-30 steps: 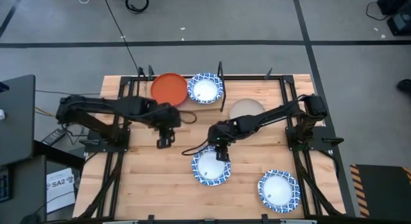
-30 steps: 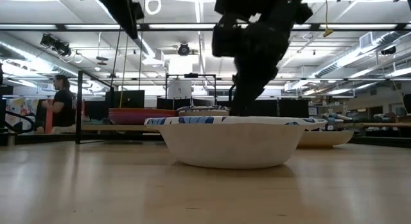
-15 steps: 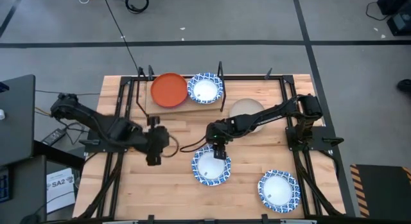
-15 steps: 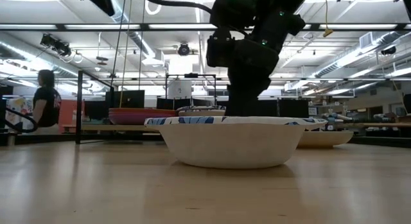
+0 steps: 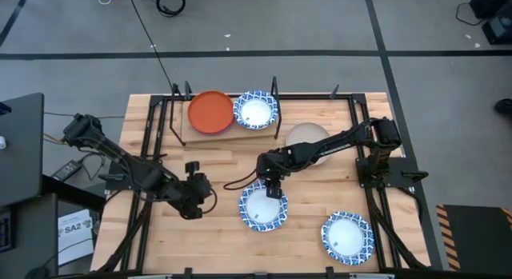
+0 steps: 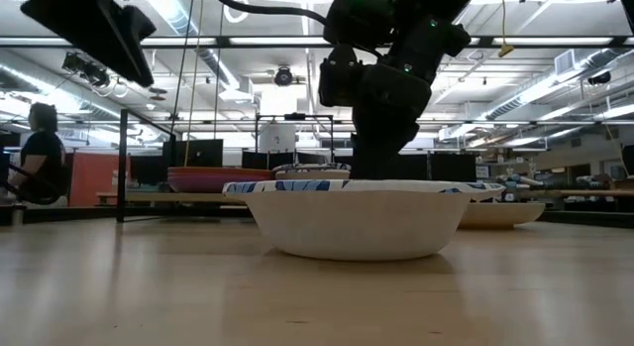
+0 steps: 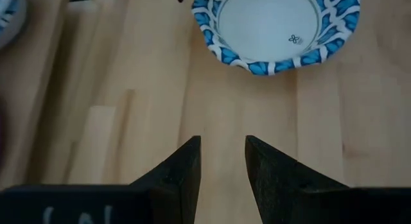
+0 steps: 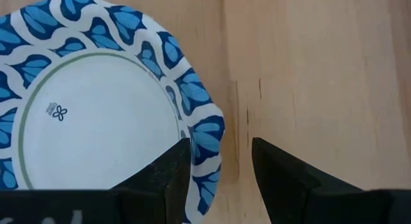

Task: Place and stack plates onto a shelf
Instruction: Stack the blue patterned bowl on top of the blue patterned bowl on the shelf

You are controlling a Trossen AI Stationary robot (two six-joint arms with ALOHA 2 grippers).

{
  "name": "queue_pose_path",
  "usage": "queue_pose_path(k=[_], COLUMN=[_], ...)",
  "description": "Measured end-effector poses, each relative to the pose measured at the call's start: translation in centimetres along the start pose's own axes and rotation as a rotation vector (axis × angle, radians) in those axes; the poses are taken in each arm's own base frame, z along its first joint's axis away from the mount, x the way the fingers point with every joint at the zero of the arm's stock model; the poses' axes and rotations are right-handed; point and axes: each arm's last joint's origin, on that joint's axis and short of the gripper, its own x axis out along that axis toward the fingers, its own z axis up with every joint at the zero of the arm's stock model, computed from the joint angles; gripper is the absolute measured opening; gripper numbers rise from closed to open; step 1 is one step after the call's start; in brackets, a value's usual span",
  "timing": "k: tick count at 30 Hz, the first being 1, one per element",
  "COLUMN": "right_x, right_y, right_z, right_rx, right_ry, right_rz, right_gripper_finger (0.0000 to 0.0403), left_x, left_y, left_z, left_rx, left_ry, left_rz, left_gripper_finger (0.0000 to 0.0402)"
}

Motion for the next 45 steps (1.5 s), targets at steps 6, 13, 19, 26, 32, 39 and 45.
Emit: queue_pose_path(k=[6, 13, 19, 26, 32, 39, 45], right_x=[0.0, 0.0, 0.3, 0.4, 0.4, 0.4, 0.4], right_y=[0.0, 0.0, 0.0, 0.0, 0.0, 0.0, 0.0], right_z=[0.0, 0.0, -0.5, -0.7, -0.7, -0.7, -0.5], right_rx=[0.000, 0.003, 0.010, 0.008, 0.006, 0.006, 0.004], right_ry=[0.001, 0.005, 0.023, 0.027, 0.027, 0.025, 0.005], right_rz=[0.000, 0.016, 0.029, 0.030, 0.033, 0.035, 0.038], right_gripper_finger=[0.0165, 0.0144, 0.0130, 0.0109, 0.0067, 0.0033, 0.0026], left_x=[1.5, 2.0, 2.0, 2.0, 2.0, 2.0, 2.0], left_y=[-0.2, -0.4, -0.4, -0.4, -0.4, -0.4, -0.4], left_z=[-1.0, -1.2, -1.2, -1.2, -1.2, -1.2, -1.2], left_rx=[-0.037, -0.063, -0.063, -0.063, -0.063, -0.063, -0.063], left_ry=[-0.047, -0.087, -0.088, -0.088, -0.088, -0.088, -0.088], left_rz=[-0.023, -0.046, -0.046, -0.046, -0.046, -0.046, -0.046], left_gripper_finger=[0.0128, 0.0128, 0.0128, 0.0128, 0.0128, 0.0128, 0.0128])
